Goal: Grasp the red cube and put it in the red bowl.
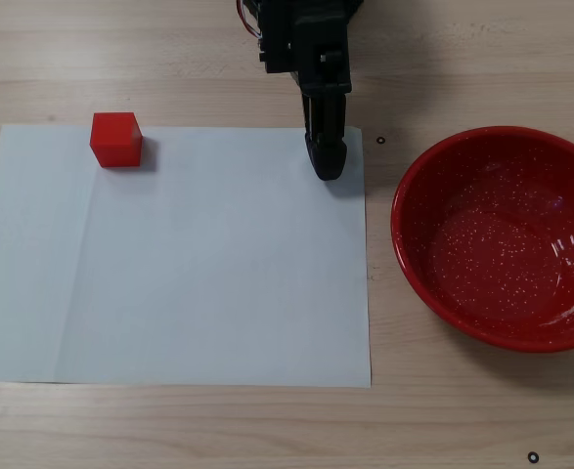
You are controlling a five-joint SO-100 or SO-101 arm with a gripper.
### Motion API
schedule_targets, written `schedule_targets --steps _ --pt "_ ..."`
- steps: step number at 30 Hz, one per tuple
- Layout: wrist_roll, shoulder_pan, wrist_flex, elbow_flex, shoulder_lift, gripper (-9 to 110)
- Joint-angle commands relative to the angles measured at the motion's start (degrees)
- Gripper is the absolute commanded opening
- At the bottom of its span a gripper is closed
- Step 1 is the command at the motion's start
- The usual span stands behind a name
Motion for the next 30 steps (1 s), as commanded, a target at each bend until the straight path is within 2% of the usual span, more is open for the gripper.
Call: schedule_targets --steps 1,20,30 --pt "0.9 0.4 -0.3 -0.4 0.4 0" --pt "0.8 0.1 0.9 -0.9 0.1 0" --pt "1.1 -2.3 6.2 -8.6 -5.9 0"
